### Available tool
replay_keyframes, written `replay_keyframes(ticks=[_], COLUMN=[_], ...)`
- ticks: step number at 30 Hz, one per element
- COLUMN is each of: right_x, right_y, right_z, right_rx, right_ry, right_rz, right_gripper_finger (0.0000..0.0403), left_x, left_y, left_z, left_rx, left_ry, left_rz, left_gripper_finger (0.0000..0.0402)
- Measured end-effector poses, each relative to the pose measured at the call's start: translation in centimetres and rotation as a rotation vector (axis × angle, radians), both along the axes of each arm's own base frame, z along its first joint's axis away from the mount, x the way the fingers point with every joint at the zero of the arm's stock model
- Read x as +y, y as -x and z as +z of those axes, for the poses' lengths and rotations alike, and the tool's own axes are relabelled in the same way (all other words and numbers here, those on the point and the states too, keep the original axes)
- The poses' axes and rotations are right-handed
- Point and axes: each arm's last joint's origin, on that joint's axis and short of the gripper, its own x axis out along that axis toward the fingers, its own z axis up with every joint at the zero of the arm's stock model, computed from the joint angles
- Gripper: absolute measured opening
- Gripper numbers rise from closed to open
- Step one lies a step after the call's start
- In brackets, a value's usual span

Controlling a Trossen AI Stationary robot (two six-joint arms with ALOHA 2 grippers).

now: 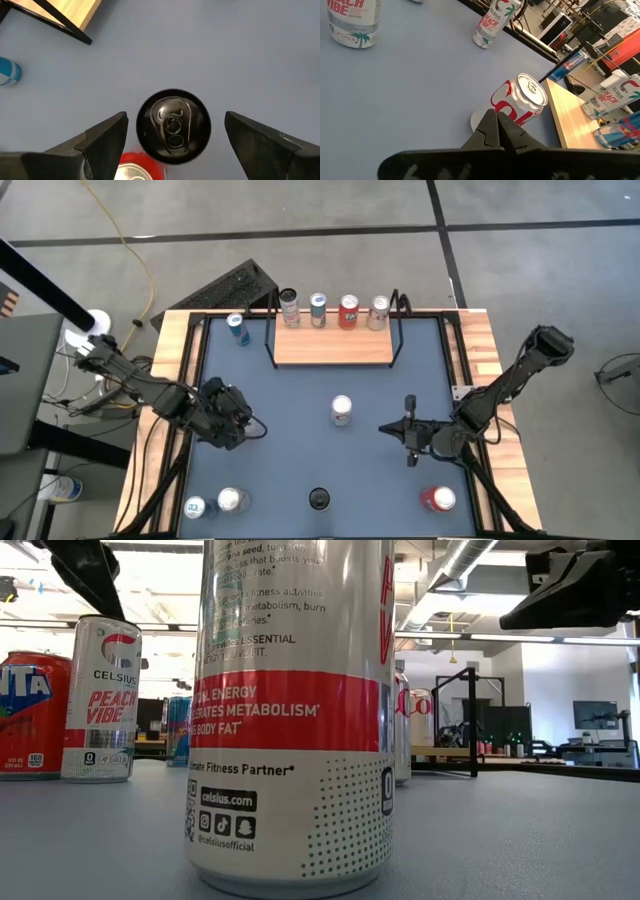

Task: Place canned beverage on shelf
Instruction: Put the top white soda can on the shelf aligned with the other white soda can

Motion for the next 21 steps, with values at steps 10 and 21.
replay_keyframes(ticks=[10, 21], right_x=[0.0, 0.0], right_y=[0.0, 0.0], right_z=[-0.1, -0.2], right_rx=[0.019, 0.025], right_ry=[-0.002, 0.014], right_rz=[0.029, 0.035], right_gripper_finger=[0.0, 0.0], left_x=[-0.6, -0.1], left_y=[-1.7, -3.0], left_z=[-2.0, -3.3], left_rx=[0.116, 0.198], left_ry=[-0.051, -0.007], left_rz=[-0.022, 0.014], left_gripper_finger=[0.0322, 0.0322])
